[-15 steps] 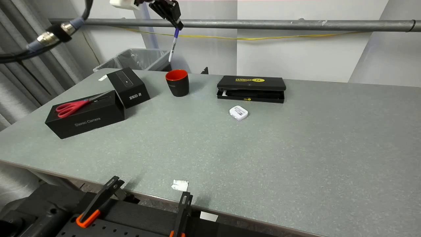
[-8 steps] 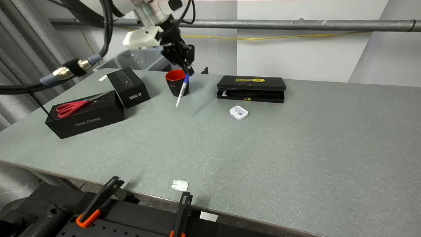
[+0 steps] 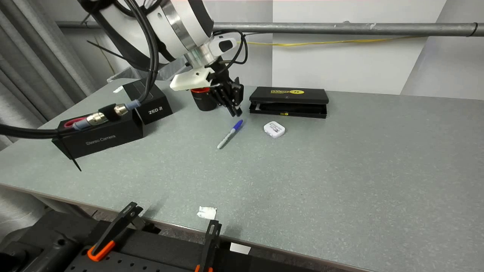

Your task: Take the blue pen out of the red and black mug

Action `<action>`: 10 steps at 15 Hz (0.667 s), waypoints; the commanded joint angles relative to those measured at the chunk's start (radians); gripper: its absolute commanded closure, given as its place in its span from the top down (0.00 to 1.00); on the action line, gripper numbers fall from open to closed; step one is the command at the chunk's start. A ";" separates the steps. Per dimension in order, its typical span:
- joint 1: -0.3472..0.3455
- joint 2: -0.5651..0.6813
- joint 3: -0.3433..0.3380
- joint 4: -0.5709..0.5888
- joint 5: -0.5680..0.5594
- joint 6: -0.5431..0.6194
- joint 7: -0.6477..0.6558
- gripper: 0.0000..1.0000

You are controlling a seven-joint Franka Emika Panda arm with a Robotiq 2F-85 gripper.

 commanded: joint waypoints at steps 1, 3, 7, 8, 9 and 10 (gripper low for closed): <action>0.036 0.023 -0.022 0.045 0.005 -0.007 -0.012 0.48; 0.042 0.013 -0.024 0.051 0.003 -0.004 -0.013 0.64; 0.047 0.007 -0.021 0.073 0.008 -0.001 -0.015 0.95; 0.047 0.007 -0.021 0.078 0.008 0.000 -0.015 1.00; 0.045 0.007 -0.019 0.082 0.010 -0.001 -0.018 1.00; 0.037 0.003 -0.009 0.084 0.023 -0.012 -0.035 1.00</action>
